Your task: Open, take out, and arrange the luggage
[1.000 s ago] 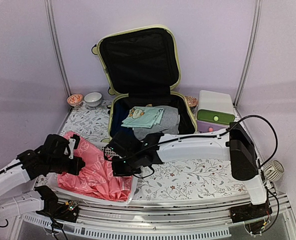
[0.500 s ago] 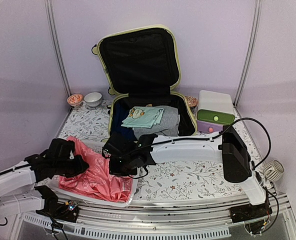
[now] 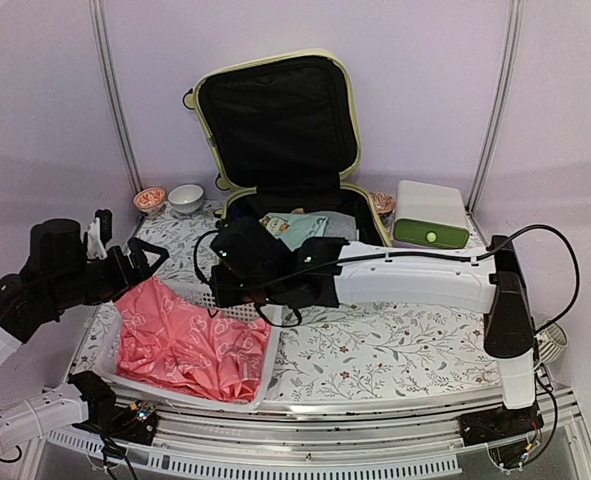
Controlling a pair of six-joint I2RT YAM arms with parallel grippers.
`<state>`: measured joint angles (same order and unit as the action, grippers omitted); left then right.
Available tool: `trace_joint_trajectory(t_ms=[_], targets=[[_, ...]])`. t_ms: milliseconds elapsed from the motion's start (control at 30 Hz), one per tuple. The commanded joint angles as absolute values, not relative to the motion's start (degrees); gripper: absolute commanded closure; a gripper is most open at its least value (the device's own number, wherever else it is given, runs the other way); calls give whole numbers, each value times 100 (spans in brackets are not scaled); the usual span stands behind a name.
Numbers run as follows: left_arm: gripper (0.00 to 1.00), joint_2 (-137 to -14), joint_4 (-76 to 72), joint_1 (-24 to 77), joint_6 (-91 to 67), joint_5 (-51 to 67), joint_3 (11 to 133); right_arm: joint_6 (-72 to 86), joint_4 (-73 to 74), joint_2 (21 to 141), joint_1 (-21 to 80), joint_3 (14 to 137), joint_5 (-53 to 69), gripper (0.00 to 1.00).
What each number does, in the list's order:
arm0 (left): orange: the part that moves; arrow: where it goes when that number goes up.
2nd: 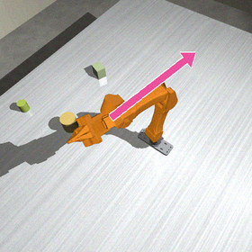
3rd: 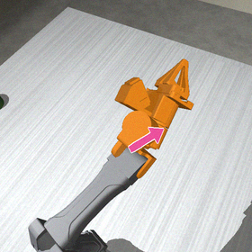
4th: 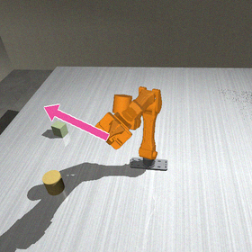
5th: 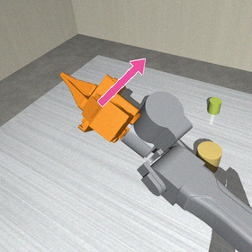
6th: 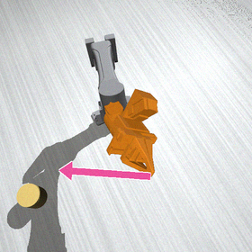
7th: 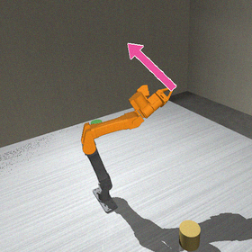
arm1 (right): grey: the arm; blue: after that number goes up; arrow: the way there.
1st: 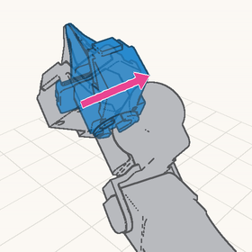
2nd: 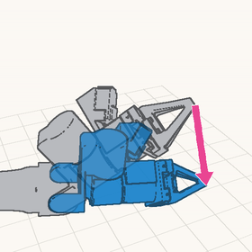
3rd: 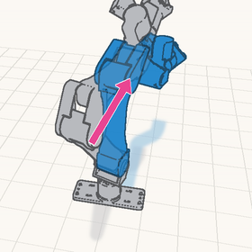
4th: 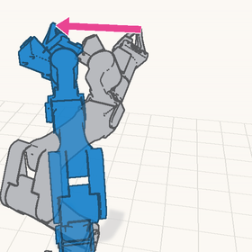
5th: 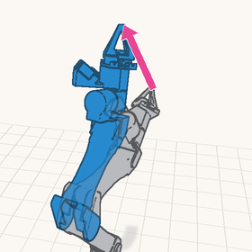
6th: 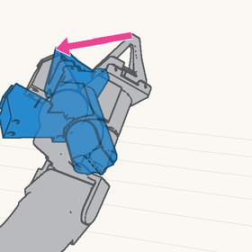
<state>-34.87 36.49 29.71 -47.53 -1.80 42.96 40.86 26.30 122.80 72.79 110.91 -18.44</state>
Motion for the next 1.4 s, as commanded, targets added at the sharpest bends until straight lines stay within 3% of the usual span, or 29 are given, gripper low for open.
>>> trace_joint_trajectory(t_ms=[0,200,300,367,400,600,867,1233,1367], targets=[[2,-3414,5797,2927,-6193,-1124,5051,3111,2300,11867,7233,11029,-2237,53],[2,-3476,5692,2927,-5661,-1129,5395,2754,2175,11332,6901,10629,-1891,38],[2,-3632,5505,2927,-5315,-1164,5523,2444,2204,11034,6670,10463,-1740,20],[2,-3918,5334,2927,-4982,-1058,5625,2344,2273,10761,6443,10260,-1634,2],[2,-4172,5275,2926,-4807,-952,5692,2352,2272,10605,6272,10014,-1478,1],[2,-5420,4045,2935,-3785,382,5839,2660,2005,9676,4934,8735,544,1],[9,-6436,1482,3037,-3375,1361,5275,2182,2608,9398,4283,8571,113,1],[15,-10006,2172,4178,-1962,-45,8380,1916,2730,8877,3932,7943,-595,7],[11,-11020,2387,4392,-1668,-431,9438,2024,2726,8654,3733,7649,-592,8]])
